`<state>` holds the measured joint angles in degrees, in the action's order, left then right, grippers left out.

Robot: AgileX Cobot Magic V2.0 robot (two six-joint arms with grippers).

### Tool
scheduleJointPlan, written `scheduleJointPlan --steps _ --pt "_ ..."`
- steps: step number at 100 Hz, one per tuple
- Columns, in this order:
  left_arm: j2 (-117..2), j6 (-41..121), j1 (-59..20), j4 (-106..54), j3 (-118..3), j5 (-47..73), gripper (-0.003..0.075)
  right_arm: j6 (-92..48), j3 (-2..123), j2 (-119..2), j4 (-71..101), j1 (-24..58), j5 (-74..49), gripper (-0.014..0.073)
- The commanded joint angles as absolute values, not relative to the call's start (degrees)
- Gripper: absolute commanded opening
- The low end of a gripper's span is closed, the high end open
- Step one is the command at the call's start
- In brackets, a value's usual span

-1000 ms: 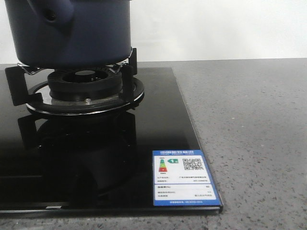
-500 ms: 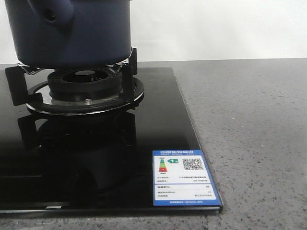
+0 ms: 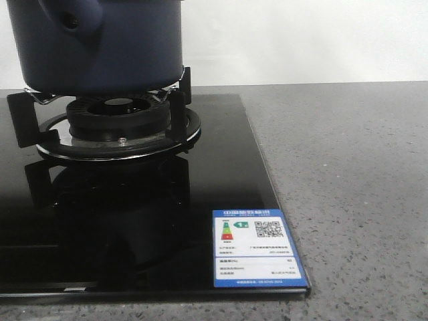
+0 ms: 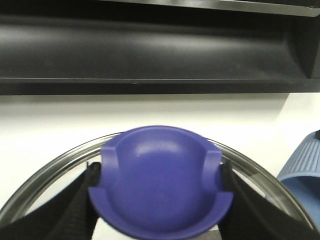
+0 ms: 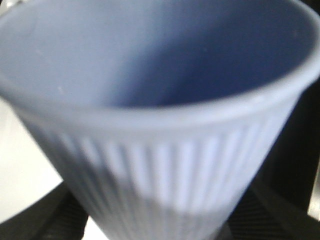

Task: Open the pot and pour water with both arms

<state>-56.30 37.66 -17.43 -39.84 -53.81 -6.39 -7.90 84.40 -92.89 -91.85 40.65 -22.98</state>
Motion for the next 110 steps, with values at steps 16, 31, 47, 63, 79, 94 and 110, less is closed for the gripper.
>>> scheduleJointPlan --steps 16,31,47,63,79,94,110 --pt "-55.0 37.8 -17.4 -39.2 -56.1 -10.8 0.0370 -7.2 86.6 -90.2 -94.4 40.7 -23.4 0.0316" --pt "-55.0 37.8 -17.4 -39.2 -56.1 -10.8 0.0370 -5.3 86.6 -90.2 -93.0 40.7 -23.4 0.0316" --pt "-55.0 37.8 -17.4 -39.2 -56.1 -10.8 0.0370 1.6 86.6 -90.2 -89.7 40.7 -25.5 0.0316" --pt "-55.0 37.8 -17.4 -39.2 -56.1 -10.8 0.0370 8.9 86.6 -90.2 -87.3 40.7 -28.2 0.0316" --pt "-55.0 37.8 -17.4 -39.2 -56.1 -10.8 0.0370 17.9 86.6 -88.9 -82.9 40.3 -30.5 0.0316" --pt "-55.0 37.8 -17.4 -39.2 -56.1 -10.8 0.0370 21.7 85.6 -86.2 -74.6 37.4 -28.0 0.0316" --pt "-55.0 37.8 -17.4 -39.2 -56.1 -10.8 0.0370 28.4 79.4 -80.2 -69.2 32.4 -17.5 0.0316"
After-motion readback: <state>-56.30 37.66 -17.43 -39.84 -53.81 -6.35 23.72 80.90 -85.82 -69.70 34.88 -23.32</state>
